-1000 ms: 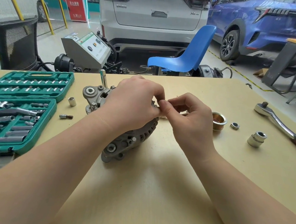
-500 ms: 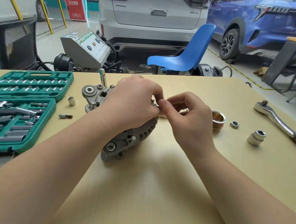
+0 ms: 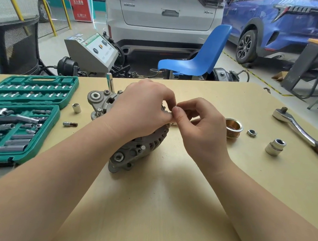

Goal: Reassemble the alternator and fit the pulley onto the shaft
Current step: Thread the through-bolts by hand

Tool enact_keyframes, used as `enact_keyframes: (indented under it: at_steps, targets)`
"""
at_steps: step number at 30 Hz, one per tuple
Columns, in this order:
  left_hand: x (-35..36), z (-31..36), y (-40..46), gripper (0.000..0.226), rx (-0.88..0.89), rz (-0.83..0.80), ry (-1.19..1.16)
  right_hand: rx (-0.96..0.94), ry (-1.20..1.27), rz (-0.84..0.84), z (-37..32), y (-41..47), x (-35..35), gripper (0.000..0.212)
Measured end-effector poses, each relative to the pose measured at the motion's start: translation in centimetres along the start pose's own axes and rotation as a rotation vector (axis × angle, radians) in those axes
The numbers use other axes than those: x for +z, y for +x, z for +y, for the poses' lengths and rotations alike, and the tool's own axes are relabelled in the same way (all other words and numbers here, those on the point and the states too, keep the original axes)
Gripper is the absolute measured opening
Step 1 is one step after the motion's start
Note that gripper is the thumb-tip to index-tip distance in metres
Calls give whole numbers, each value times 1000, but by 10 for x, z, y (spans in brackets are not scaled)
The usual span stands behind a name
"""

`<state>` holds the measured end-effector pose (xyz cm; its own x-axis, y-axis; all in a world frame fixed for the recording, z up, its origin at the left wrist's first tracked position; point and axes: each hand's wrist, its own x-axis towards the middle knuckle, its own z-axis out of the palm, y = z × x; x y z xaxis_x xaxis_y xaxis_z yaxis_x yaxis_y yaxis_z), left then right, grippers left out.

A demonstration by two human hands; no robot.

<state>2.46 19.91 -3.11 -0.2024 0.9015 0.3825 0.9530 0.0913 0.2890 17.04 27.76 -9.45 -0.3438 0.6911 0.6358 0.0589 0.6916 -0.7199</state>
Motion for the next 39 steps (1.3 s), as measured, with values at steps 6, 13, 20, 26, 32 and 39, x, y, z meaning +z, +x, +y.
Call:
enact_keyframes:
  at_steps: [6,13,20,26,32,39]
  targets:
    - [-1,0,0,17,12,-38,-7,-61,-43,-18,1,0,-2,13]
    - [0,-1,-1,16,-20,27,-37,-38,-60,40,2,1,-1,6]
    - [-1,-2,0,16,5,-7,-25,-47,-40,2,3,0,-3,16]
    - [0,-1,-1,19,6,-12,-22,-39,-61,12,2,1,-2,4]
    - [-1,-3,1,15,8,-12,-33,55,29,2,-1,2,-4,17]
    - [0,-3,1,18,26,-30,-2,-69,-84,-20,0,1,-3,10]
